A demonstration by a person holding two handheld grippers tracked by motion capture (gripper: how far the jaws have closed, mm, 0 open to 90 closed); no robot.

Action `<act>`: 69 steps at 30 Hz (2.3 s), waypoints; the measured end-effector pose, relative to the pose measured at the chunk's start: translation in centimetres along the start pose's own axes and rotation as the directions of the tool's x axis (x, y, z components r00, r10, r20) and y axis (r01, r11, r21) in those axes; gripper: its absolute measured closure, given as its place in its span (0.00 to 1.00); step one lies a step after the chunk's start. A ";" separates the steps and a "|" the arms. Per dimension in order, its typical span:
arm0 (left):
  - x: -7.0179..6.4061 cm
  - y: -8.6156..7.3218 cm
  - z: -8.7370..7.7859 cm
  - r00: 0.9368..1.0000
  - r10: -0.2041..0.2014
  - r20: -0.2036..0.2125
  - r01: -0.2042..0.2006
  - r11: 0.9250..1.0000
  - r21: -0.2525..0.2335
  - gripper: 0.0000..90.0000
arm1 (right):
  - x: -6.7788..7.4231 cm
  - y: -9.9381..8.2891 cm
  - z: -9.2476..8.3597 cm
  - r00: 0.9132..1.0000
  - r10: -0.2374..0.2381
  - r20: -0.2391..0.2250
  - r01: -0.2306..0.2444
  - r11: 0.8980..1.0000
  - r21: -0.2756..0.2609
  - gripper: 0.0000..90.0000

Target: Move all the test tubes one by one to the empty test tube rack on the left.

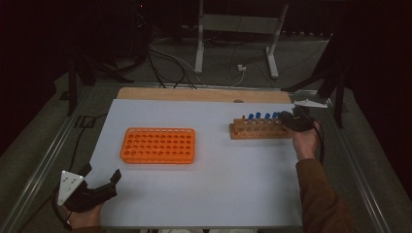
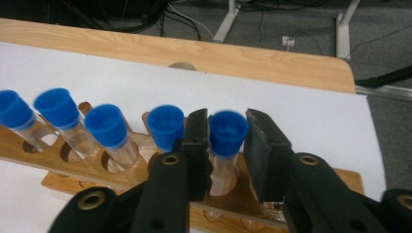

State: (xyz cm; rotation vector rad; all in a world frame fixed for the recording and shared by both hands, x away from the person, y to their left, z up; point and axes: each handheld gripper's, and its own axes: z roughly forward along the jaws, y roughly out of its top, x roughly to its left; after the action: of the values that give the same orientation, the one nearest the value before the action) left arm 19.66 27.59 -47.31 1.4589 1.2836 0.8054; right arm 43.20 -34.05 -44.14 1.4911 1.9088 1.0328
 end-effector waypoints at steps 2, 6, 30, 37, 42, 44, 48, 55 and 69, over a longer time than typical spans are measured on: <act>0.0 0.0 0.0 1.000 -0.003 0.001 0.003 1.000 0.001 0.01 | 0.0 -0.3 0.3 1.000 0.006 0.002 -0.006 1.000 0.003 0.83; 0.1 0.0 0.0 1.000 0.000 0.001 0.000 1.000 0.007 0.01 | 0.2 -0.4 0.3 1.000 0.011 0.002 -0.011 1.000 -0.002 0.83; 0.0 -0.1 0.2 1.000 0.012 0.018 -0.012 1.000 0.028 0.01 | 0.6 1.8 -3.3 0.999 -0.039 0.029 0.042 0.994 -0.101 0.85; -0.3 0.0 0.5 0.999 0.031 0.043 -0.033 0.998 0.049 0.01 | 1.3 2.9 -5.9 0.995 -0.099 0.016 0.101 0.985 -0.141 0.85; -1.1 0.6 0.7 0.998 0.043 0.052 -0.046 0.998 0.045 0.01 | 1.6 2.9 -6.9 0.994 -0.110 -0.021 0.106 0.984 -0.145 0.85; -1.5 1.1 0.8 0.996 0.051 0.066 -0.054 0.998 0.033 0.01 | 1.8 2.7 -6.9 0.993 -0.113 -0.036 0.107 0.985 -0.135 0.85; -2.6 2.1 1.2 0.988 0.101 0.116 -0.104 0.994 0.025 0.01 | 2.8 2.5 -7.1 0.988 -0.142 -0.068 0.133 0.984 -0.120 0.85; -4.5 3.7 2.7 0.971 0.168 0.171 -0.172 0.985 0.010 0.01 | 5.1 2.5 -7.7 0.973 -0.179 -0.145 0.161 0.979 -0.129 0.85; -10.8 6.1 7.8 0.908 0.194 0.371 -0.219 0.975 0.027 0.01 | 10.4 2.6 -8.5 0.911 -0.247 -0.329 0.212 0.967 -0.140 0.85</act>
State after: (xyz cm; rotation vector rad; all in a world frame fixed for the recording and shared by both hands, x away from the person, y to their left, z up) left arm 26.40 15.59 -42.43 1.7270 0.8896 0.5895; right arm 35.35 -25.99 -36.41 1.0467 2.1691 1.3241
